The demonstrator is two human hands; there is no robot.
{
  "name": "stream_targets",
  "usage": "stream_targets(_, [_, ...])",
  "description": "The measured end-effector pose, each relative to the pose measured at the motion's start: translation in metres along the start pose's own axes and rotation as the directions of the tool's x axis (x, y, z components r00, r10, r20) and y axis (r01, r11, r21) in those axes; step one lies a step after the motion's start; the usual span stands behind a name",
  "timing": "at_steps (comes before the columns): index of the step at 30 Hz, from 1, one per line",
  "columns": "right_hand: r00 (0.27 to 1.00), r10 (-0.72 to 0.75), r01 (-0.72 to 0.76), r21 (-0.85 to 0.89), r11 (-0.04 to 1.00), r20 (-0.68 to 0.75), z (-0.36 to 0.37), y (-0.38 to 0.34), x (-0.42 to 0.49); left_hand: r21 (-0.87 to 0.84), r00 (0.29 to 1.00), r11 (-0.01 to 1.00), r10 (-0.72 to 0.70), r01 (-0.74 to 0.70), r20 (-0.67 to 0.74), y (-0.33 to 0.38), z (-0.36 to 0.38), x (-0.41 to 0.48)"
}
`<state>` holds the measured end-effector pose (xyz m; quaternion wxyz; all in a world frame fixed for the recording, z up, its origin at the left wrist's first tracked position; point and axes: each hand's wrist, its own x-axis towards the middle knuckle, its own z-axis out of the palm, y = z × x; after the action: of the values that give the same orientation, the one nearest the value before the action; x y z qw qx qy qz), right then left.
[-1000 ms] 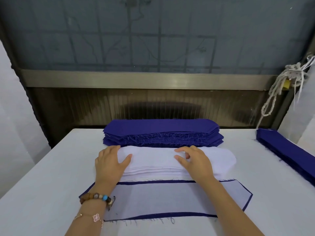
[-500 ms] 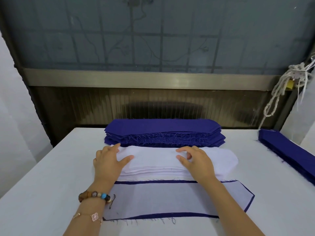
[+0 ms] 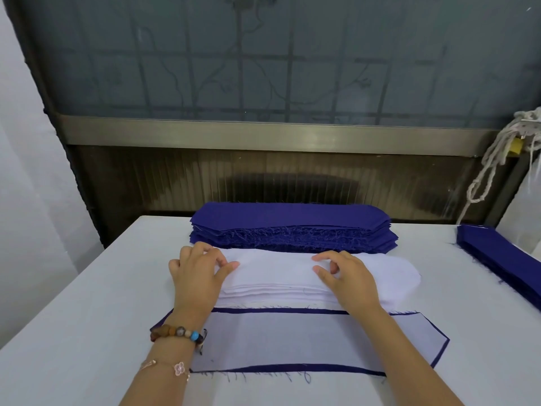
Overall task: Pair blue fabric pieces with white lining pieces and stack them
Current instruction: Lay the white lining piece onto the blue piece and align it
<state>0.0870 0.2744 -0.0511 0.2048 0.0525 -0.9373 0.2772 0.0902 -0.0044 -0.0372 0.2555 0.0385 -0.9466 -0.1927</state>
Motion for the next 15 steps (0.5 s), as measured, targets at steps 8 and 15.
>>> stream_targets(8, [1.000,0.008,-0.008,-0.003,1.000,0.012,-0.003,-0.004,-0.001,-0.239,1.000,0.971,-0.006,0.007,0.007,-0.003,0.005,-0.001])
stream_targets(15, [1.000,0.015,-0.015,0.002,1.000,0.015,-0.004,-0.006,-0.003,-0.361,0.983,0.931,-0.024,-0.044,-0.182,0.005,-0.005,0.002])
